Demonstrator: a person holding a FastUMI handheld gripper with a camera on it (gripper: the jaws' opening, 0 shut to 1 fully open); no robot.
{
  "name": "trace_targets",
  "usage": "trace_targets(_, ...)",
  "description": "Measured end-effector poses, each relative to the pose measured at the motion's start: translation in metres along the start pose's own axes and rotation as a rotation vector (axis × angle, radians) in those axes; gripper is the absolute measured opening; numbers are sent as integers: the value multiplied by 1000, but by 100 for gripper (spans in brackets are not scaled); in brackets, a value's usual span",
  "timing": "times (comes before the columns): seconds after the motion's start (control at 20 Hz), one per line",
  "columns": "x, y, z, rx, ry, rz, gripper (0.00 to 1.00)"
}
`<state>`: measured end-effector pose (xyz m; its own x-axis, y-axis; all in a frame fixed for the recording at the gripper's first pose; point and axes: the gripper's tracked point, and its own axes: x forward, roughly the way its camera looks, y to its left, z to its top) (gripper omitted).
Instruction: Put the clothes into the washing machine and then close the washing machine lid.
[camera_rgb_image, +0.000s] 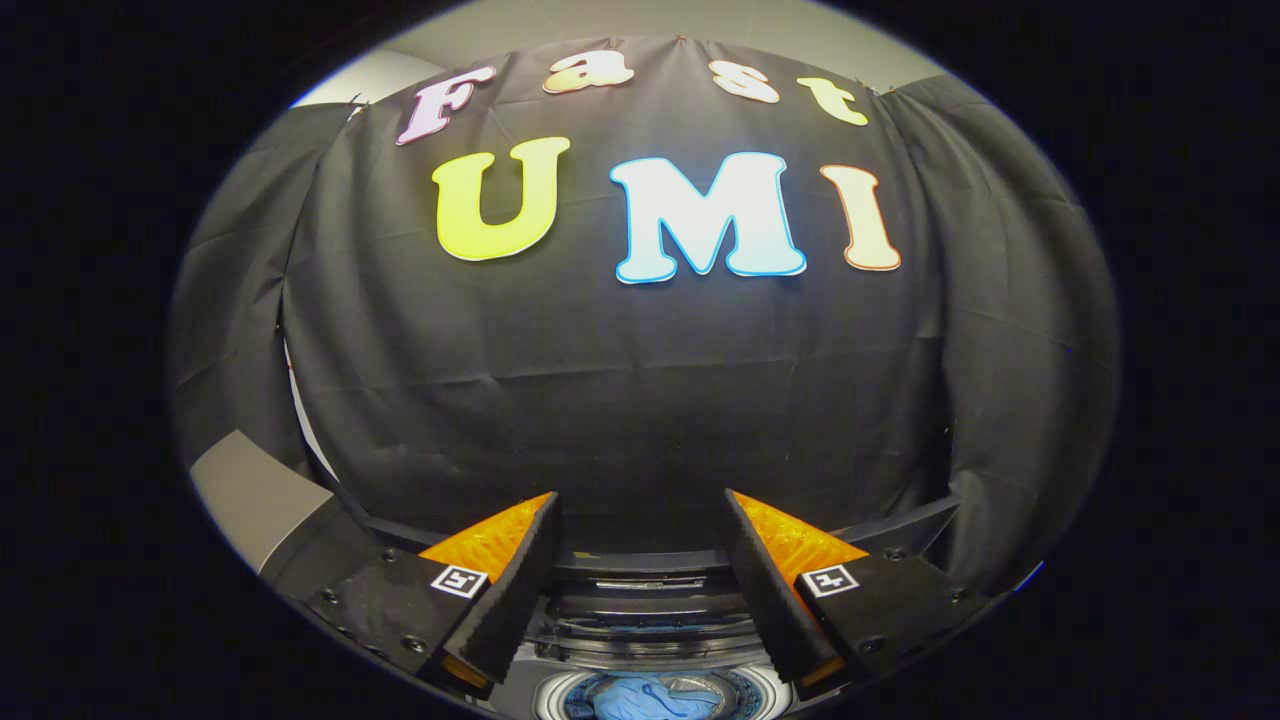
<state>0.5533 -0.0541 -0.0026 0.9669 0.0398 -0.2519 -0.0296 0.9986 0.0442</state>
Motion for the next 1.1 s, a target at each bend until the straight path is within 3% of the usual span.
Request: trace_targets(1.1, -81, 5, -34, -15, -39, 14, 98)
